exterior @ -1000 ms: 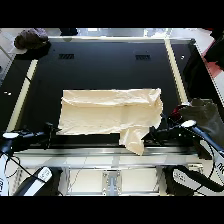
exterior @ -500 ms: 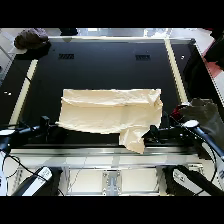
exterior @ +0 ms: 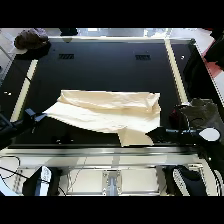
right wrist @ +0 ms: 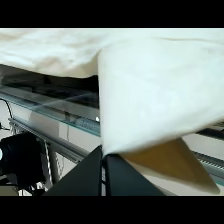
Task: Fold the shirts.
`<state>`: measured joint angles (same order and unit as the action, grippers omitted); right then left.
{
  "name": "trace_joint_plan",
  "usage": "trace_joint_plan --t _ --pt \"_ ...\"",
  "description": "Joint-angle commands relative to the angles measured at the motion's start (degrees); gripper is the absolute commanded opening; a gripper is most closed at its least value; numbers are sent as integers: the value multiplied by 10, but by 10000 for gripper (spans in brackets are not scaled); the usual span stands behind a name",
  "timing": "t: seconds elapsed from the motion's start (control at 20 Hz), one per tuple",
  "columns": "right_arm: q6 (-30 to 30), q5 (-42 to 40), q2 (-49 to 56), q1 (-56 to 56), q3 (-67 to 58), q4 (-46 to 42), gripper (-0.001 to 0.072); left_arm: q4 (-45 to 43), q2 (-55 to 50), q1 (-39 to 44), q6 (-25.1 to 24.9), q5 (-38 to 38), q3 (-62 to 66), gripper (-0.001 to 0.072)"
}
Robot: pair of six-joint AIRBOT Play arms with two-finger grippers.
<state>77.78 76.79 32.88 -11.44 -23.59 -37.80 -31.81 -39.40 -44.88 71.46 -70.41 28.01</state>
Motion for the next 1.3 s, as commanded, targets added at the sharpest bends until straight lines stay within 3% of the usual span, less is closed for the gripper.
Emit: trace_joint_plan --t 0.0,0.15,0.4,0.5,0.85,1.25 --pt "31 -20 -35 0 -45 -10 11 -8 46 -11 -9 -13 26 7" --pt "15 -87 13 0 -131 -47 11 -104 23 24 -10 -3 99 6" --pt "-36 -123 183 7 -252 -69 11 -256 -96 148 19 11 217 6" --pt "-54 -153 257 29 -281 -73 11 -300 -151 205 49 57 229 6" --pt "-54 -228 481 68 -369 -117 10 -425 -345 311 123 219 294 6" --pt "-54 -281 580 68 -439 -119 11 -477 -507 361 127 222 411 7"
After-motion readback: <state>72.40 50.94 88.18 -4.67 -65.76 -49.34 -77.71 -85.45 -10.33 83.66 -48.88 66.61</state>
